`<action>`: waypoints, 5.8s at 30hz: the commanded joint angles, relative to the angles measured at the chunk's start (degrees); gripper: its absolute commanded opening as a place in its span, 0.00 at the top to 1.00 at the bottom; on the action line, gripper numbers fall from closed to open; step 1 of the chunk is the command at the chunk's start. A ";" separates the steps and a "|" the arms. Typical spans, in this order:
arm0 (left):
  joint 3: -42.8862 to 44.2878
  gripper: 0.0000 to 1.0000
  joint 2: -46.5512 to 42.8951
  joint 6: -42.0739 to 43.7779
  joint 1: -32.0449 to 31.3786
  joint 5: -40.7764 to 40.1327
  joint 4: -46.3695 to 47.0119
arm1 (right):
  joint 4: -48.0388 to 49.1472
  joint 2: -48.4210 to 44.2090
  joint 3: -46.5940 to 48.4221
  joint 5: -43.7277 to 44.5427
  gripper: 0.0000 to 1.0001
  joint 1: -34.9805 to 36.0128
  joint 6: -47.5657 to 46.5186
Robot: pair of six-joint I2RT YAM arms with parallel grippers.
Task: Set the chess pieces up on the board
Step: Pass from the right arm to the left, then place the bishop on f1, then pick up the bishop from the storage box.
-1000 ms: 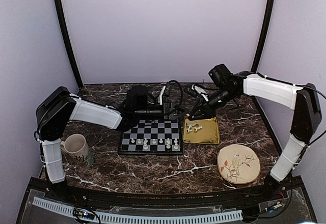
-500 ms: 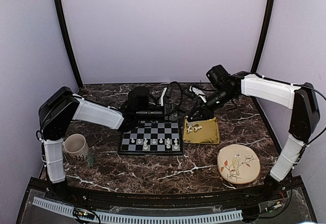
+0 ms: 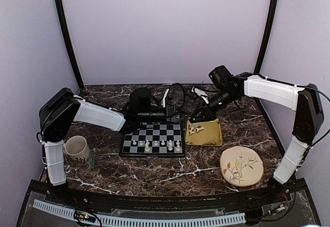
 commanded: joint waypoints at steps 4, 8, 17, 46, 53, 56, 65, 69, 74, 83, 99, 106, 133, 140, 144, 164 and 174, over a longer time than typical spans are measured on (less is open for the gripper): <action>0.28 0.77 -0.15 -0.26 -0.04 1.37 0.90 | 1.73 -1.18 1.83 0.08 0.87 -0.31 1.28; 0.37 0.83 0.15 -0.66 -0.04 1.62 1.30 | 1.91 -1.11 1.96 -0.30 0.87 -0.43 1.56; 0.87 0.94 0.73 -1.19 -0.04 3.06 2.13 | 2.23 -1.01 2.08 -0.25 0.86 -0.39 1.59; 2.03 0.97 -19.75 55.03 -3.32 -28.45 -63.27 | 4.83 -6.03 -10.47 0.05 0.63 -9.08 -4.95; 2.67 0.97 -16.76 57.11 -6.02 -28.16 -65.89 | 4.74 -5.99 -10.49 0.45 0.63 -9.07 -5.05; 3.42 0.97 -14.64 56.77 -6.43 -28.85 -65.70 | 4.73 -6.00 -10.64 0.59 0.63 -9.07 -5.10; 4.35 0.97 -10.17 54.15 -6.81 -27.96 -62.80 | 5.22 -6.37 -11.41 0.85 0.63 -9.09 -4.88; 4.68 0.97 -8.83 53.79 -6.89 -27.71 -62.65 | 5.24 -6.41 -11.52 0.99 0.63 -9.08 -4.94; 4.58 0.97 -8.20 53.51 -6.90 -28.27 -61.79 | 5.32 -6.34 -11.54 1.07 0.63 -9.09 -4.99; 4.89 0.94 -7.38 53.22 -6.90 -28.72 -60.92 | 5.34 -6.21 -11.62 1.13 0.63 -9.05 -4.89; 4.66 0.88 -6.49 53.25 -6.98 -29.64 -61.04 | 5.28 -5.95 -11.72 1.23 0.63 -9.07 -4.87; 4.72 0.85 -6.13 53.06 -6.98 -29.90 -61.20 | 5.27 -6.10 -11.77 1.22 0.63 -9.09 -4.90; 3.77 0.63 -16.49 44.61 -6.90 -32.95 -46.36 | -0.19 1.94 -2.47 12.07 0.65 -9.40 -4.47; 0.49 0.62 -16.73 40.25 -6.90 -29.28 -40.28 | -2.66 10.47 4.71 17.29 0.66 -9.18 -10.41; -1.85 0.62 -18.13 39.82 -6.90 -29.05 -38.97 | -4.71 15.34 9.45 18.34 0.68 -9.09 -16.06; -6.78 0.62 -20.49 37.95 -6.90 -28.11 -35.82 | -15.17 27.41 22.96 21.70 0.66 -5.46 -29.96; -7.40 0.62 -20.75 37.48 -6.90 -27.02 -35.54 | -14.85 30.67 23.88 22.53 0.65 -4.89 -29.90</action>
